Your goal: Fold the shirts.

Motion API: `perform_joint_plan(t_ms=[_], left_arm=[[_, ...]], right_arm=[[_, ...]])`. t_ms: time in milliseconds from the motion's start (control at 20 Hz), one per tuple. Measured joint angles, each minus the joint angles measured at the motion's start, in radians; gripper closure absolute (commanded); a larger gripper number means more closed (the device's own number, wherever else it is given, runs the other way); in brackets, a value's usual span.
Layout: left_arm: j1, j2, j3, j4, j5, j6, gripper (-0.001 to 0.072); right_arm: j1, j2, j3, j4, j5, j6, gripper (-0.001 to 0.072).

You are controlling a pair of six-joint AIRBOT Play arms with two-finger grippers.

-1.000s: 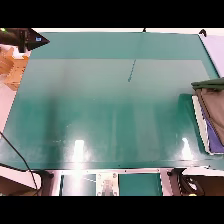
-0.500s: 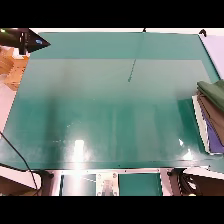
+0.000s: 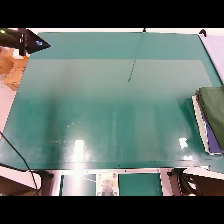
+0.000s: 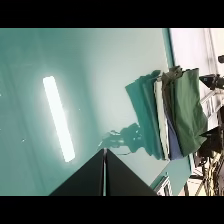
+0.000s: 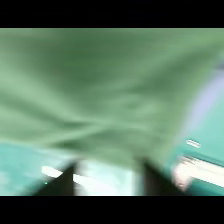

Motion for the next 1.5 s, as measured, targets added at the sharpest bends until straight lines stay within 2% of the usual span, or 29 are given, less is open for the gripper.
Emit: perform_joint_plan(t_ms=[50,100,250,350,500,650,800,1050,1250,1500], left_arm=[[0.000,0.000,0.000,-0.006,0.002,0.000,0.0684],[0.000,0.002,0.000,-0.010,0.002,0.000,0.0684],[-0.011,0.024,-0.002,0.018,-0.022,-0.003,0.0684],[-0.041,0.071,-0.018,0.073,-0.036,-0.005,0.0685],[-0.124,0.193,-0.117,0.156,-0.027,-0.007,0.0684],[-0.232,0.362,-0.329,0.277,0.018,-0.006,0.0684],[-0.318,0.557,-0.613,0.364,0.098,-0.014,0.0684],[-0.386,0.854,-1.067,0.412,0.216,-0.061,0.0683],[-0.399,0.951,-1.216,0.425,0.263,-0.087,0.0682],[-0.404,0.980,-1.262,0.422,0.286,-0.098,0.0682]], right_arm=[[0.016,-0.001,0.051,0.074,0.000,0.003,0.0626],[0.039,-0.001,0.103,0.145,-0.003,0.003,0.0695],[0.168,0.000,0.269,0.299,-0.037,0.004,0.0696],[0.295,0.014,0.327,0.321,-0.069,-0.014,0.0697],[0.532,0.054,0.318,0.230,-0.126,-0.045,0.0698],[0.748,0.114,0.205,0.116,-0.160,-0.082,0.0700],[0.914,0.227,-0.031,0.048,-0.211,-0.105,0.0700],[1.085,0.484,-0.512,0.094,-0.373,-0.124,0.0699],[1.129,0.594,-0.686,0.142,-0.451,-0.142,0.0697],[1.143,0.631,-0.740,0.164,-0.457,-0.148,0.0697]])
